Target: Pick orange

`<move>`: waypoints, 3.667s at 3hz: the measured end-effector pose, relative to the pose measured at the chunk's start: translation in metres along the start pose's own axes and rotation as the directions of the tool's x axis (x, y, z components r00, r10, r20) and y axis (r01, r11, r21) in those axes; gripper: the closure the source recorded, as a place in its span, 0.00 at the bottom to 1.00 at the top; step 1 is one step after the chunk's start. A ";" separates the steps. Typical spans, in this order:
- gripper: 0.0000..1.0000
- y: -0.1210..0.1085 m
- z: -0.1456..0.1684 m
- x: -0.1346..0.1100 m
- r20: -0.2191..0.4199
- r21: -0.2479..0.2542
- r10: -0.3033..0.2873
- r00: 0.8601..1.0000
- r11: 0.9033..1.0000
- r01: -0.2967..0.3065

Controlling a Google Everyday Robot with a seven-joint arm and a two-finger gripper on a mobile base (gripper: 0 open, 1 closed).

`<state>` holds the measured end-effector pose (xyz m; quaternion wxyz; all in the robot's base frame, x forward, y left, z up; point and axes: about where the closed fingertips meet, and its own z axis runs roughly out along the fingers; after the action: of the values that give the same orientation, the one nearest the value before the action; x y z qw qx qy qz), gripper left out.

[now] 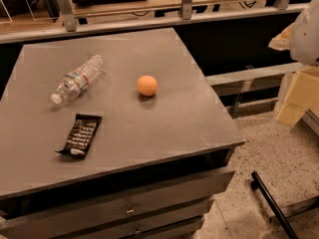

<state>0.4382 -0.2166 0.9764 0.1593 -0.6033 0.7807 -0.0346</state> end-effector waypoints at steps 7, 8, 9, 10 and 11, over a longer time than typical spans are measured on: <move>0.00 -0.110 0.134 -0.186 0.504 -0.098 -0.199 0.841 0.954 0.285; 0.00 -0.102 0.143 -0.201 0.539 -0.111 -0.214 0.815 0.941 0.321; 0.00 -0.080 0.171 -0.222 0.568 -0.153 -0.219 0.794 0.919 0.363; 0.00 -0.074 0.181 -0.228 0.562 -0.164 -0.225 0.796 0.912 0.375; 0.04 -0.067 0.192 -0.233 0.564 -0.186 -0.223 0.795 0.904 0.386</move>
Offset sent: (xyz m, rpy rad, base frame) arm 0.1095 0.0505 -0.0077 0.2098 -0.0973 0.1662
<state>0.6074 0.0142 0.8596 0.2698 -0.7246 0.5936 0.2231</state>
